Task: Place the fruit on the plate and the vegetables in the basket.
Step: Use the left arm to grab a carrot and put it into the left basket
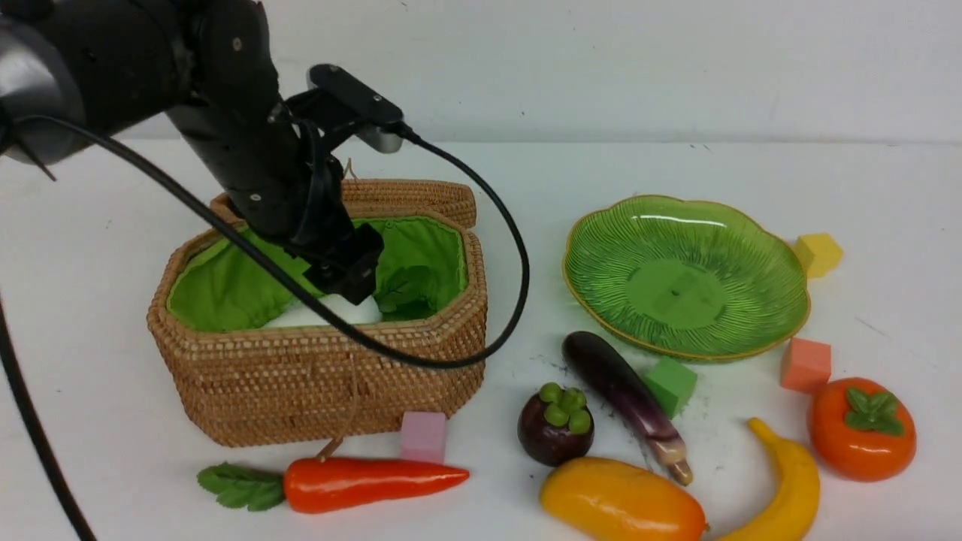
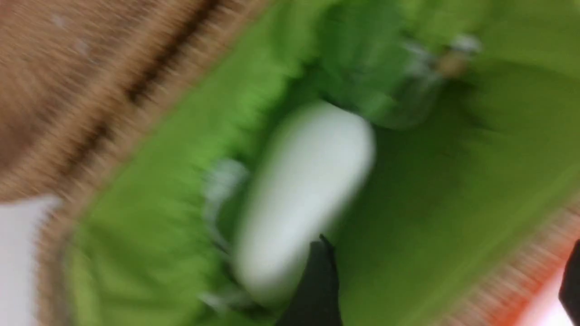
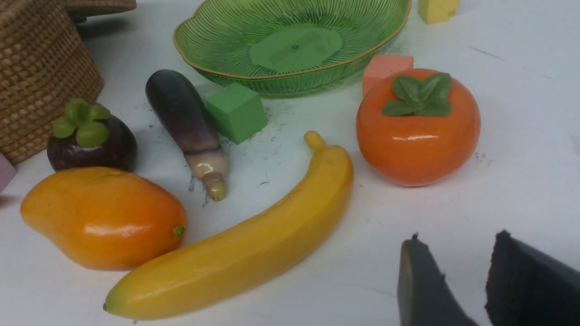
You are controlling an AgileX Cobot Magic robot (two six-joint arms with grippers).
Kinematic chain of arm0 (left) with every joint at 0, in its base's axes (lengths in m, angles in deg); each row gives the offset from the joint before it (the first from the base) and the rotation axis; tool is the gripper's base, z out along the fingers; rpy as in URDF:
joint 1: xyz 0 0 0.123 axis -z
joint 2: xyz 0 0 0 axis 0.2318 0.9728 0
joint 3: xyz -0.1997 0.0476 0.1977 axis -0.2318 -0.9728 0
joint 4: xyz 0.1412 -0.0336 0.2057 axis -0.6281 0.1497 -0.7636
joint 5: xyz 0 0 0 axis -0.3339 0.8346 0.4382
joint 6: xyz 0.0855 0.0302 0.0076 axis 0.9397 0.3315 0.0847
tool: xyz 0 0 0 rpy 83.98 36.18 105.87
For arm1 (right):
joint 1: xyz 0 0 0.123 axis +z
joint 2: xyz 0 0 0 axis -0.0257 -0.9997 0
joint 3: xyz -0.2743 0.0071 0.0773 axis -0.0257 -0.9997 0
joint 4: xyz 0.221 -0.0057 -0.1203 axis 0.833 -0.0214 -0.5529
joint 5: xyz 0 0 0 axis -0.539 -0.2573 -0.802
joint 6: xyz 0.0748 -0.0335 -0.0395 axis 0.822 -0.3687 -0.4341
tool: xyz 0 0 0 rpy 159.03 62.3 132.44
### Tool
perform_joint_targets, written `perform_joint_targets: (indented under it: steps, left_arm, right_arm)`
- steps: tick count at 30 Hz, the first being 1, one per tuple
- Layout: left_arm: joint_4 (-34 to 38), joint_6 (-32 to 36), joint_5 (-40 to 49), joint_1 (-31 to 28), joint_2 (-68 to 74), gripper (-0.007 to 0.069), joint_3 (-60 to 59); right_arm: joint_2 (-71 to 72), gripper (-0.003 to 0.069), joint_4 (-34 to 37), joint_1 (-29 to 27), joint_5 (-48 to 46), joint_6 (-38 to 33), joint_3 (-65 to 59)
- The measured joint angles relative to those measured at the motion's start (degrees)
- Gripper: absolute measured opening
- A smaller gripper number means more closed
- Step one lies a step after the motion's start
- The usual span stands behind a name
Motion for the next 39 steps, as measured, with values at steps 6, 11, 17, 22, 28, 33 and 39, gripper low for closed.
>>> perform_joint_targets:
  steps: [6,11,17,22,28,33,39]
  left_arm:
    - [16.53,7.38,8.35,0.0,-4.15,0.0573,-5.28]
    - [24.52,14.74,8.35,0.0,-5.53,0.0531,-17.05]
    - [25.62,24.02,8.11,0.05,-7.69,0.0517,-24.16]
    - [23.8,24.1,7.88,0.05,-13.66,0.0517,-24.15]
    - [19.71,17.18,8.52,0.06,-22.72,0.0517,-24.15]
    - [25.18,16.24,8.78,0.06,-25.02,0.0517,-24.15]
    - [33.86,16.06,-3.9,0.11,-22.63,0.0515,-24.54]
  right_arm:
    - [0.0,0.0243,0.0,0.0,0.0,0.0,0.0]
    - [0.0,0.0243,0.0,0.0,0.0,0.0,0.0]
    - [0.0,0.0243,0.0,0.0,0.0,0.0,0.0]
    - [0.0,0.0243,0.0,0.0,0.0,0.0,0.0]
    - [0.0,0.0243,0.0,0.0,0.0,0.0,0.0]
    - [0.0,0.0243,0.0,0.0,0.0,0.0,0.0]
    - [0.0,0.0243,0.0,0.0,0.0,0.0,0.0]
